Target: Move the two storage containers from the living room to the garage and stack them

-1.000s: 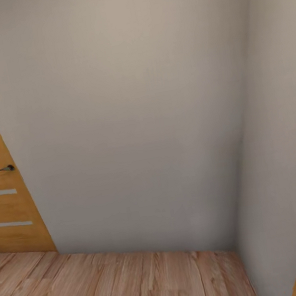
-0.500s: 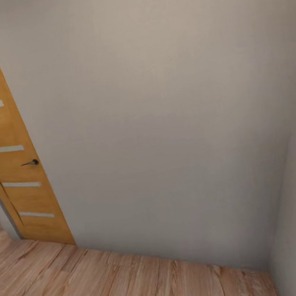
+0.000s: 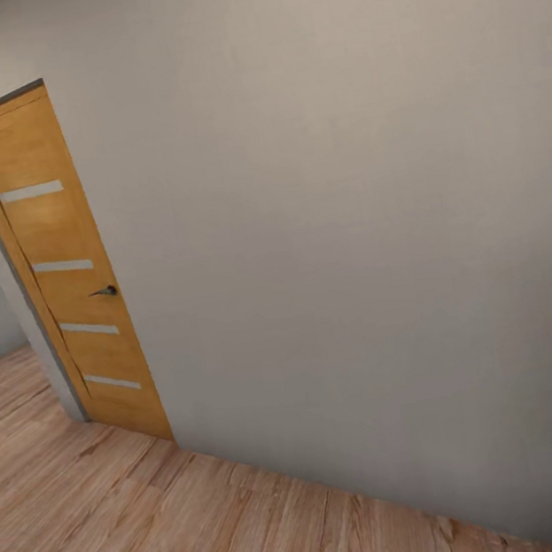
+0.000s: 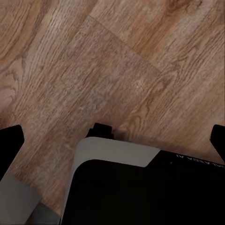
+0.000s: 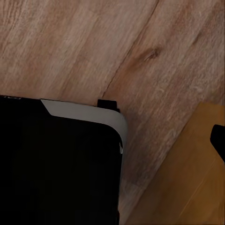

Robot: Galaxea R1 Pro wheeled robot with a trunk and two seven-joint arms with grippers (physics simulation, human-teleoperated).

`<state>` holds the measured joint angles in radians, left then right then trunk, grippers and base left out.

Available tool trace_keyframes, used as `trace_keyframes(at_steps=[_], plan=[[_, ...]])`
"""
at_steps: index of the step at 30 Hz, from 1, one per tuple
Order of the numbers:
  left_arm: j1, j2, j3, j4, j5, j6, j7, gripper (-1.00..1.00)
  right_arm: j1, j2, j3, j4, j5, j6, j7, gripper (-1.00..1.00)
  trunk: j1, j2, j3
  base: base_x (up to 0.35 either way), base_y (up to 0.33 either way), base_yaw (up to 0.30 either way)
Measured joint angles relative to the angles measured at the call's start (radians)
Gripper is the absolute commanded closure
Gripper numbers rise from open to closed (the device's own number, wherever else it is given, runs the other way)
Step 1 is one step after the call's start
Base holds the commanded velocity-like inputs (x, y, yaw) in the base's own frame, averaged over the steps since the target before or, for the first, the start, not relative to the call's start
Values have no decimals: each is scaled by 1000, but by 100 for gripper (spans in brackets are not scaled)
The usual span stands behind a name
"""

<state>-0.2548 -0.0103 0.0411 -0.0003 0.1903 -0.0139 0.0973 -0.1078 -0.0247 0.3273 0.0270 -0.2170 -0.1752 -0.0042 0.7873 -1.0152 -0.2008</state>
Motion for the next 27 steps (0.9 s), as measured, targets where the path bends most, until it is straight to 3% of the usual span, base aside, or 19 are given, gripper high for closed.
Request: trace_keyframes(at_steps=[4, 11, 27], plan=[[0, 0, 0, 0, 0, 0, 0, -100, 0, 0, 0, 0, 0, 0, 0, -100, 0, 0, 0, 32, 0, 272], [1, 12, 1, 0, 2, 3, 1, -100, 0, 0, 0, 0, 0, 0, 0, -100, -1, 0, 0, 288, 0, 272], [4, 10, 1, 2, 4, 10, 2, -100, 9, -5, 0, 2, 0, 1, 3, -100, -1, 0, 0, 280, 0, 285]])
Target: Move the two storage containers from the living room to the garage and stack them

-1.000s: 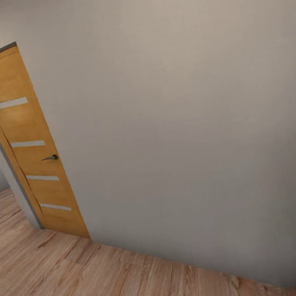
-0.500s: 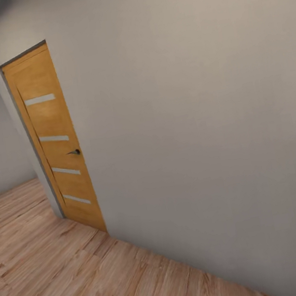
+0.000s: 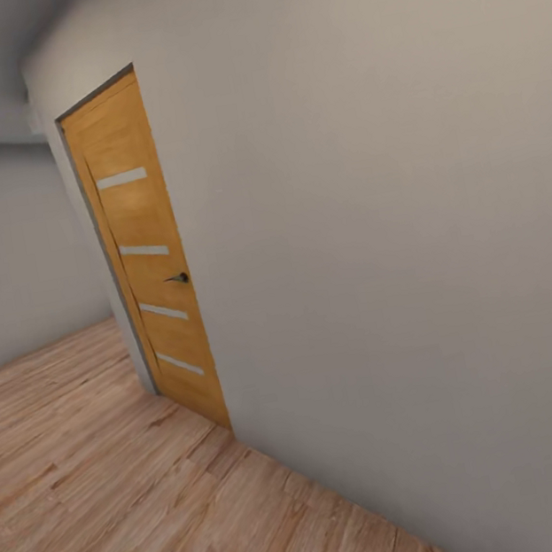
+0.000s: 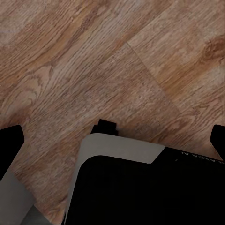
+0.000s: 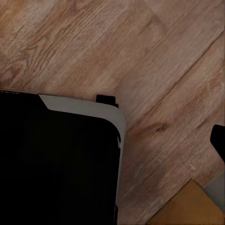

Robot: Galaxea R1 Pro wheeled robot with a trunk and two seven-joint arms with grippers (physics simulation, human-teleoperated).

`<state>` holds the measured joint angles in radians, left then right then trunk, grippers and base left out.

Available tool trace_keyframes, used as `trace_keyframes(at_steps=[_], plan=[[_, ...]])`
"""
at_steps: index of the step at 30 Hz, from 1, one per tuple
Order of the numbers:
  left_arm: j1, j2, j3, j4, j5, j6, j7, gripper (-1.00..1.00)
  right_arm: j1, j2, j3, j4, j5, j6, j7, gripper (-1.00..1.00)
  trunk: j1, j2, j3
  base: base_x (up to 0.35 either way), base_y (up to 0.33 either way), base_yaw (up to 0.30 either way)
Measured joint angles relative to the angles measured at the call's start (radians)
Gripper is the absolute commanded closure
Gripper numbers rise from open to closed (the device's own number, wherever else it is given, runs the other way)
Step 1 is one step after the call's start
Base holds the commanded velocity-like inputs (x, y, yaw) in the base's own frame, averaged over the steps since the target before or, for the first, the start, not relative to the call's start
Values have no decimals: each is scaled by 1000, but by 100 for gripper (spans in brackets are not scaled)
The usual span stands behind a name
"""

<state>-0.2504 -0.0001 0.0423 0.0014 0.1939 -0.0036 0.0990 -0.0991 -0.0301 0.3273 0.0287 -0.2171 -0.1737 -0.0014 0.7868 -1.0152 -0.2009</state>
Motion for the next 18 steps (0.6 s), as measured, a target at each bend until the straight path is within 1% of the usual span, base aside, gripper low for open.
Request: trace_keyframes(at_steps=[4, 10, 18], plan=[[11, -1, 0, 0, -1, -8, 0, -100, 7, -10, 0, 0, 0, -1, 0, -100, 0, 0, 0, 272, 0, 299], [17, 2, 0, 0, 0, -9, 0, -100, 8, -16, 0, 0, 0, -1, 0, -100, 0, 0, 0, 284, 0, 300], [18, 2, 0, 0, 0, -10, -1, -100, 8, -15, 1, 0, 0, 0, 0, -100, 0, 0, 0, 44, 0, 300]])
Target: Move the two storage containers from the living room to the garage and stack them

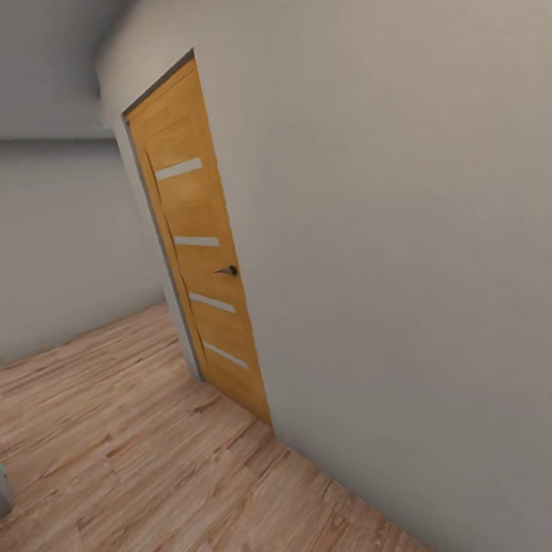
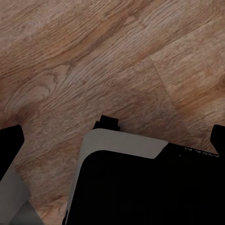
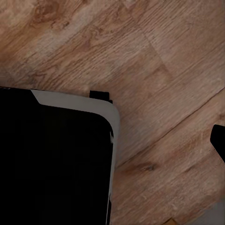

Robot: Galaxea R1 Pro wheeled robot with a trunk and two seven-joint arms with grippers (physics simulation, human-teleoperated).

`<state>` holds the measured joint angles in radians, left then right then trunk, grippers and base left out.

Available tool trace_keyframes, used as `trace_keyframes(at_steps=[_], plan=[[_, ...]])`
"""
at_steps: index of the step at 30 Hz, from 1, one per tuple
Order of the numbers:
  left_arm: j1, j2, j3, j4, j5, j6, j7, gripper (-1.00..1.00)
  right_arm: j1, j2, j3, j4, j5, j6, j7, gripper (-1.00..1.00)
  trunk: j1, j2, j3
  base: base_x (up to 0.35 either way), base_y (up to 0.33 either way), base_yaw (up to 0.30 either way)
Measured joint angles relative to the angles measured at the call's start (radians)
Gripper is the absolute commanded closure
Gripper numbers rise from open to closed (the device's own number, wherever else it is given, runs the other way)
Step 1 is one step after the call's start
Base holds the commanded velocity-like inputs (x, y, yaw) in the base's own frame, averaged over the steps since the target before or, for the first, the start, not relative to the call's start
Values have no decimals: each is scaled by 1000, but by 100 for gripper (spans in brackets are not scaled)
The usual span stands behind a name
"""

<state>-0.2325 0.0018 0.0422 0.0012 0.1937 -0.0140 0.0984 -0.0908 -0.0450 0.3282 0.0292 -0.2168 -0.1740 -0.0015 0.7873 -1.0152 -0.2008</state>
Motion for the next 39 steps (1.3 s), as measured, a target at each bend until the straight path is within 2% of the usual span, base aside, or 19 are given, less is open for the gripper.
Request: trace_keyframes(at_steps=[39], plan=[[0, -13, 0, 0, -2, -1, -1, -100, 0, 12, -4, -1, -5, 0, -4, -100, 0, 0, 0, 0, 0, 300]])
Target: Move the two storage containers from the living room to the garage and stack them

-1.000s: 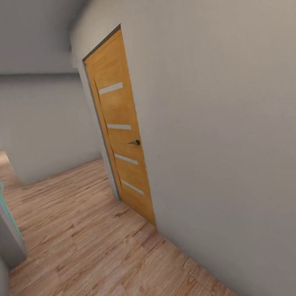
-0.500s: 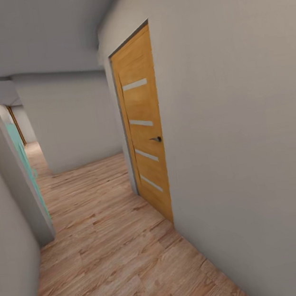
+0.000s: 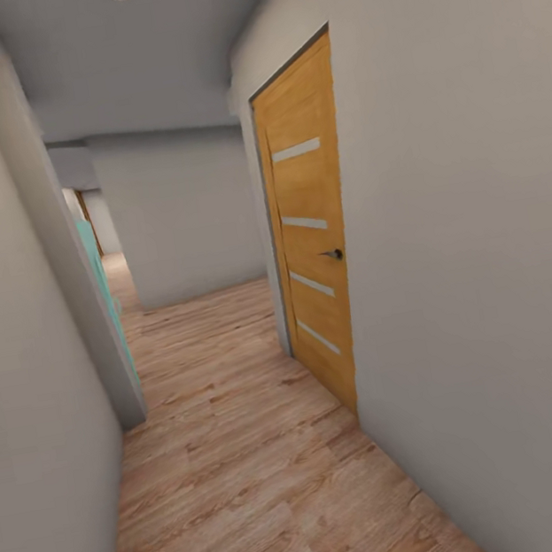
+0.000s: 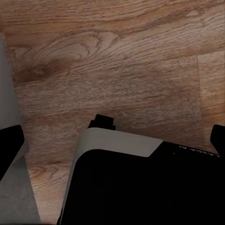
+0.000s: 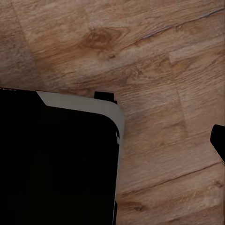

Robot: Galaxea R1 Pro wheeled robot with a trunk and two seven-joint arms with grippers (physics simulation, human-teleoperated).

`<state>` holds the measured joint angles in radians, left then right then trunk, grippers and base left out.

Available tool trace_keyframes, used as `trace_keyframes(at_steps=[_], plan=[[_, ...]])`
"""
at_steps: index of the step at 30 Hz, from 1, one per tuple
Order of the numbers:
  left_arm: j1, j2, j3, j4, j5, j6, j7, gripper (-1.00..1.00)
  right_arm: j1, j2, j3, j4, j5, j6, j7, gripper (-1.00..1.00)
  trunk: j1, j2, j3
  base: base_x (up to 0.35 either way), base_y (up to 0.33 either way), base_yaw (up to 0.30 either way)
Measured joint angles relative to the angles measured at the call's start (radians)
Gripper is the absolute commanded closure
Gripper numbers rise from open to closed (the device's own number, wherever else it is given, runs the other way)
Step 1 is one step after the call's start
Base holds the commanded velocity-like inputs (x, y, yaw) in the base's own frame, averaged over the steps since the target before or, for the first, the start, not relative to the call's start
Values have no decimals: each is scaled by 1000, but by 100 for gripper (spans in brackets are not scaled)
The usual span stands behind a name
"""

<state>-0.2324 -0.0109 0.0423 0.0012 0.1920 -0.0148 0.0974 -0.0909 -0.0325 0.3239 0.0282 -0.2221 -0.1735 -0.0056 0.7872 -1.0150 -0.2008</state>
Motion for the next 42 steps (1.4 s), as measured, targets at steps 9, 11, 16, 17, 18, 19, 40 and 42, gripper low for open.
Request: trace_keyframes(at_steps=[9, 11, 16, 17, 18, 19, 40, 42], plan=[[0, -2, 0, 0, 0, 0, 0, -100, 0, -1, 0, 0, 2, 0, 1, -100, 0, 0, 0, 0, 0, 218], [0, -3, 0, 0, 0, 0, 0, -100, 0, -2, 0, 0, 2, 0, 1, -100, 0, 0, 0, 0, 0, 40], [0, -2, 0, -1, -2, 0, 0, -100, 0, -5, 1, 0, 3, 0, 1, -100, 0, 0, 0, 0, 0, 12], [0, -3, 0, -1, -2, 0, 0, -100, 0, -5, 1, 0, 4, -1, 2, -100, 0, 0, 0, 0, 0, 3], [0, -2, 0, -1, -2, 0, 0, -100, 0, -4, 2, 0, 5, -1, 2, -100, 0, 0, 0, 0, 0, 1], [0, -2, 0, -1, -2, 0, 0, -100, 0, -3, 3, 0, 6, -1, 3, -100, 0, 0, 0, 0, 0, 0], [0, 4, 0, -1, 1, 1, 0, -100, 0, -9, 5, 0, 5, 2, 3, -100, -1, 0, 0, 258, 0, 101], [0, 4, 0, -1, 1, 1, 0, -100, 0, -10, 5, 0, 5, 2, 3, -100, -1, 0, 0, 322, 0, 270]])
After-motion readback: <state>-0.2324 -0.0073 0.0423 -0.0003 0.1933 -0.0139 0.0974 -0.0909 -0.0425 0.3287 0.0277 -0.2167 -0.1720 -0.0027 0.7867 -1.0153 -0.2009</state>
